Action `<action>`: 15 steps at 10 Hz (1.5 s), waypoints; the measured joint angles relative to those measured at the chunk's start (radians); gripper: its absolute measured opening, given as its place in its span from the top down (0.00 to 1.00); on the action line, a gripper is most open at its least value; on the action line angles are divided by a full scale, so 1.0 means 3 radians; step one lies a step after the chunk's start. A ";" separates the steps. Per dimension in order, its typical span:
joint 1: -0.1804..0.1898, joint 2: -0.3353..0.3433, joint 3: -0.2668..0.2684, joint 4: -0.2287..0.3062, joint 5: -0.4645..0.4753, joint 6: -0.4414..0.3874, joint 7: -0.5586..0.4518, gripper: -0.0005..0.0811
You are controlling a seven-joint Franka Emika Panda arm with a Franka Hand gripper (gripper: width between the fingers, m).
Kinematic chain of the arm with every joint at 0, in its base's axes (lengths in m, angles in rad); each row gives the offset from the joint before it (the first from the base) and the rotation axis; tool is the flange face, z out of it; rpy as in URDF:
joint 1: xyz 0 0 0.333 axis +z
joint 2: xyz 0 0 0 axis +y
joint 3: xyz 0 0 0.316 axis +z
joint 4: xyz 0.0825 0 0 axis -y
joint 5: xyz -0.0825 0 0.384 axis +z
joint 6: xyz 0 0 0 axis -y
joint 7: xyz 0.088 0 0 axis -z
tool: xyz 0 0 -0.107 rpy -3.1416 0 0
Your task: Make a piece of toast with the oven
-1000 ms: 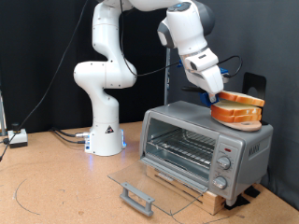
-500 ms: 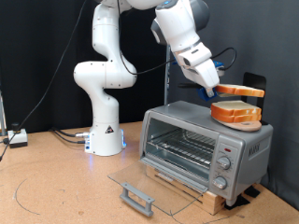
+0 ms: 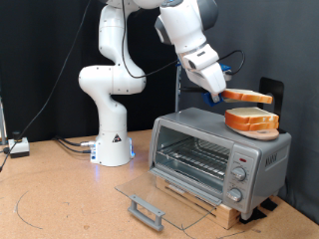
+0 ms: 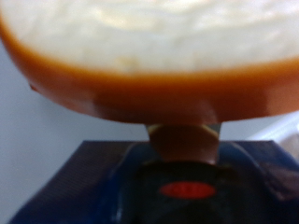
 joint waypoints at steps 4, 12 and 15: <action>-0.0143 0.0006 -0.0446 -0.0085 0.0001 -0.0282 -0.0366 0.51; -0.0562 0.0016 -0.1140 -0.0066 -0.0815 -0.0817 -0.1292 0.51; -0.0694 0.0063 -0.1333 -0.0064 -0.0936 -0.0836 -0.1483 0.51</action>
